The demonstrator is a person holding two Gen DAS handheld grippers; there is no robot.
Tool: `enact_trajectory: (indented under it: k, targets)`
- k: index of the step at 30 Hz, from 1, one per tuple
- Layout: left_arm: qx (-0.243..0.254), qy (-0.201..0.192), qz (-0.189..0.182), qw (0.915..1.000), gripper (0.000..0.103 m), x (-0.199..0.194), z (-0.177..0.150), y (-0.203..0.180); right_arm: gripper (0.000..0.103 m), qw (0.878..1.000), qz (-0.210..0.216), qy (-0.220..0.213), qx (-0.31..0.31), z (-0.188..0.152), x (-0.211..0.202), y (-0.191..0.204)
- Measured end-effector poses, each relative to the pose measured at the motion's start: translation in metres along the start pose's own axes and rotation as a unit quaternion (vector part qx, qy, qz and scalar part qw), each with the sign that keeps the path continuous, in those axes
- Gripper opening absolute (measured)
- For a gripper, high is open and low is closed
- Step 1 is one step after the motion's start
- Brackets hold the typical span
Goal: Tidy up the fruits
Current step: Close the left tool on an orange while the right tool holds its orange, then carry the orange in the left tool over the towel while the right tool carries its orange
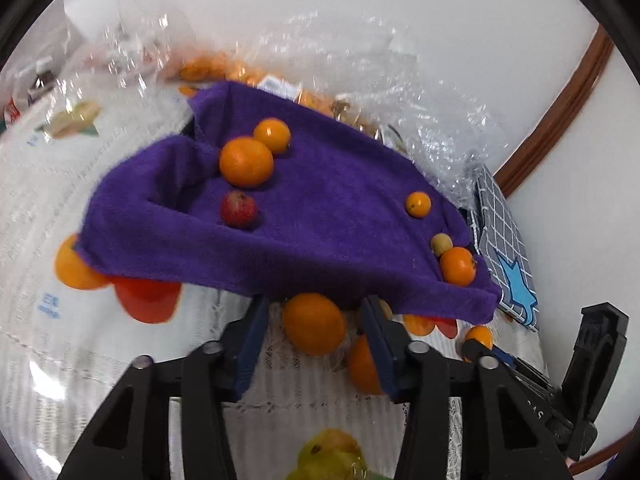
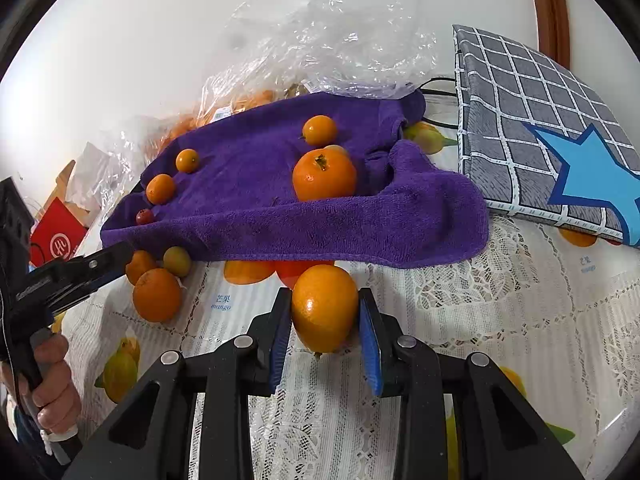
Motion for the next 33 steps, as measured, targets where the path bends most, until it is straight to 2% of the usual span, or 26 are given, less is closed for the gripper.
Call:
enact_trajectory:
  k: [2, 6, 9, 12, 15, 20, 27, 33]
  targets:
    - [-0.002, 0.009, -0.005, 0.9999, 0.033, 0.005, -0.005, 0.002, 0.033, 1.000, -0.002, -0.001, -0.001, 0.000, 0.000, 0.001]
    - [-0.002, -0.026, -0.020, 0.9995, 0.033, -0.007, -0.003, 0.003, 0.033, 1.000, -0.009, -0.002, -0.010, 0.000, 0.001, 0.003]
    - [0.011, -0.051, -0.007, 0.9986, 0.033, -0.019, 0.001, 0.008, 0.033, 1.000, -0.009, -0.002, -0.013, 0.000, 0.001, 0.004]
    - [0.019, -0.050, 0.024, 0.9983, 0.033, -0.022, -0.001, 0.017, 0.033, 1.000, -0.007, -0.002, -0.011, 0.000, 0.001, 0.003]
    - [0.011, -0.051, 0.035, 0.9981, 0.033, -0.023, -0.002, 0.022, 0.033, 1.000, -0.009, -0.001, -0.013, -0.001, 0.001, 0.004]
    - [0.033, -0.031, 0.053, 0.9976, 0.033, -0.014, -0.005, 0.018, 0.033, 1.000, -0.011, -0.001, -0.017, -0.001, 0.001, 0.005]
    - [0.040, -0.024, 0.049, 0.9977, 0.032, -0.011, -0.006, 0.016, 0.033, 1.000, -0.005, -0.001, -0.018, 0.000, 0.001, 0.003]
    - [0.052, -0.039, 0.036, 0.9973, 0.032, -0.018, -0.008, 0.008, 0.032, 1.000, 0.003, -0.013, -0.019, 0.001, -0.003, 0.004]
Point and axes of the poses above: each gripper's, at about its wrist camera, not at the fingertips, and x roughly the way its jaws point, y to its left, z to its top, the point moved 3 cm from there along x, roughly the way its jaws point, and after that the axes turned 8 degrees about -y, right-handed, at the moved point
